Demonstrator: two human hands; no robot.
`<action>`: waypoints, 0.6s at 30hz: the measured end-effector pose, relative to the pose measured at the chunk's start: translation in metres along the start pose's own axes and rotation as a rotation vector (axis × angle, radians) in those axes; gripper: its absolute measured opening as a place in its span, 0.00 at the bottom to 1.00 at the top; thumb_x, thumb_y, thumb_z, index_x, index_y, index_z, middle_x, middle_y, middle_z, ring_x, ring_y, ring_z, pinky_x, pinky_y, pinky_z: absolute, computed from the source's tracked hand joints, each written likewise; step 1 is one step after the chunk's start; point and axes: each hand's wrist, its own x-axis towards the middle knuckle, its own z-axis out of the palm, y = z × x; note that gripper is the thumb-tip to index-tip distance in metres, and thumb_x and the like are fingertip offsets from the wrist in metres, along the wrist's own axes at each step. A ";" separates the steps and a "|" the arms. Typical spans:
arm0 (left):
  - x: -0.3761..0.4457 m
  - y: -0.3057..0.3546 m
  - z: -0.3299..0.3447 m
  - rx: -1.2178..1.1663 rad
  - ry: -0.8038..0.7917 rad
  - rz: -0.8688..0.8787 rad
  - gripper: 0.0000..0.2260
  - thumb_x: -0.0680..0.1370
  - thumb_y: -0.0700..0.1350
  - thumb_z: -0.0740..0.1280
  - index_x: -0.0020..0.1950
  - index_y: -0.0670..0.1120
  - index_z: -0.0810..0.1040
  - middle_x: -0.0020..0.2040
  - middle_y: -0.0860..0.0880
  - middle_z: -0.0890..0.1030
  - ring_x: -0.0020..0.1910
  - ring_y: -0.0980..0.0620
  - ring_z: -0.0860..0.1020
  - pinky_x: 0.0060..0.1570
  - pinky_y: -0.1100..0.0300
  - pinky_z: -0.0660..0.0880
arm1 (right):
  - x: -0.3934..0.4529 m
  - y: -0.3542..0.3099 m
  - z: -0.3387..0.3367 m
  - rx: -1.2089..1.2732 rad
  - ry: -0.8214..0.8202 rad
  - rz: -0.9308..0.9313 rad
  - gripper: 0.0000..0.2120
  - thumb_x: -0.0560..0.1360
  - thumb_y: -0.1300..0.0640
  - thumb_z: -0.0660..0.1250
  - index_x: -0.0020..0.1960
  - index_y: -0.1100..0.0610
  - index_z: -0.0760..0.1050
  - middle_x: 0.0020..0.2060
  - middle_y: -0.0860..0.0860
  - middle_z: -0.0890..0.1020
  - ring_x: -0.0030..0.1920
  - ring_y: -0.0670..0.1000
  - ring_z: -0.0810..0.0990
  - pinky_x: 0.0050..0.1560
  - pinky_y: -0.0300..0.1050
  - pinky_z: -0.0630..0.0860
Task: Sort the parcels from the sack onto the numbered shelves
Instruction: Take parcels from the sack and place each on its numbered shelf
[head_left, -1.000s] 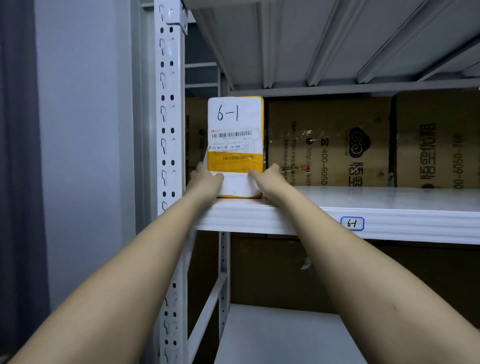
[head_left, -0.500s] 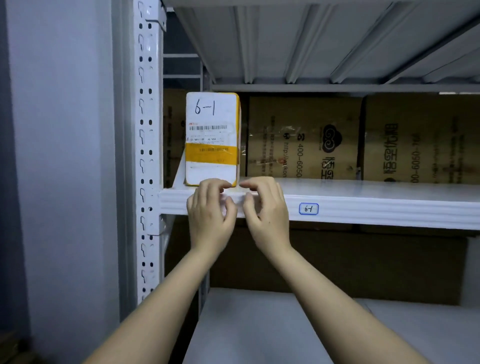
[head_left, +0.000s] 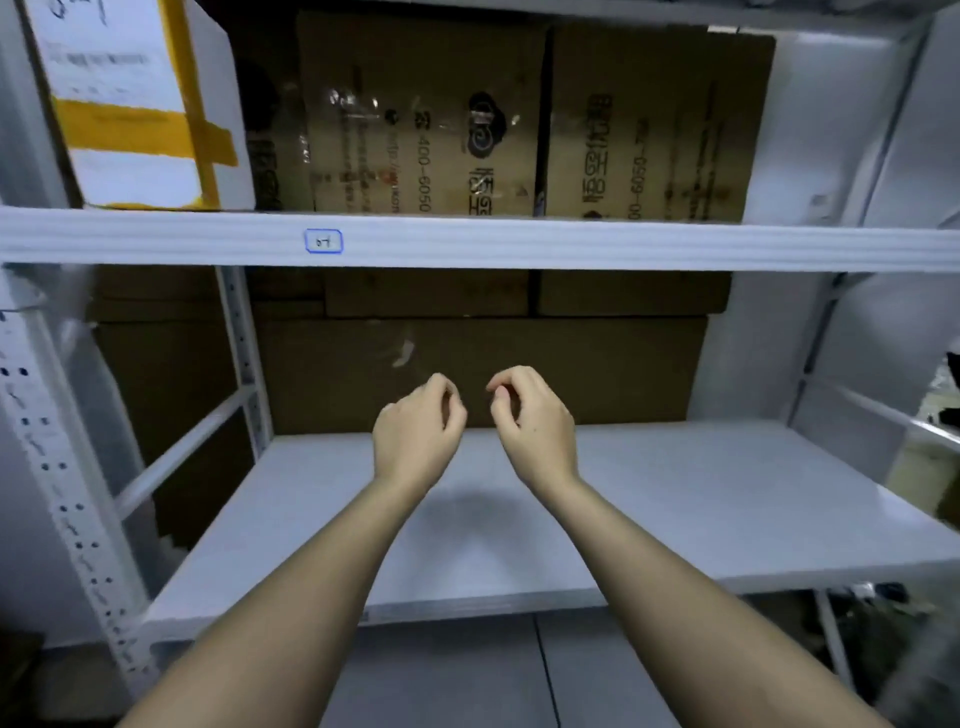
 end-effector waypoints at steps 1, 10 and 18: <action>-0.009 0.021 0.018 0.017 -0.074 -0.025 0.08 0.80 0.47 0.57 0.55 0.49 0.74 0.45 0.52 0.80 0.43 0.48 0.79 0.41 0.56 0.70 | -0.011 0.021 -0.019 -0.054 -0.049 0.047 0.07 0.79 0.57 0.59 0.50 0.52 0.75 0.46 0.44 0.77 0.41 0.43 0.74 0.37 0.40 0.69; -0.076 0.181 0.160 0.188 -0.657 0.122 0.17 0.81 0.50 0.55 0.69 0.48 0.64 0.56 0.45 0.80 0.51 0.44 0.79 0.44 0.57 0.73 | -0.117 0.175 -0.173 -0.405 -0.320 0.523 0.08 0.78 0.56 0.59 0.52 0.51 0.77 0.52 0.47 0.81 0.46 0.50 0.79 0.44 0.44 0.74; -0.100 0.309 0.273 0.222 -1.017 0.390 0.17 0.81 0.51 0.57 0.67 0.45 0.67 0.62 0.45 0.76 0.60 0.44 0.75 0.47 0.58 0.68 | -0.185 0.278 -0.289 -0.577 -0.349 0.964 0.08 0.79 0.53 0.57 0.47 0.55 0.72 0.50 0.56 0.82 0.51 0.60 0.79 0.41 0.47 0.68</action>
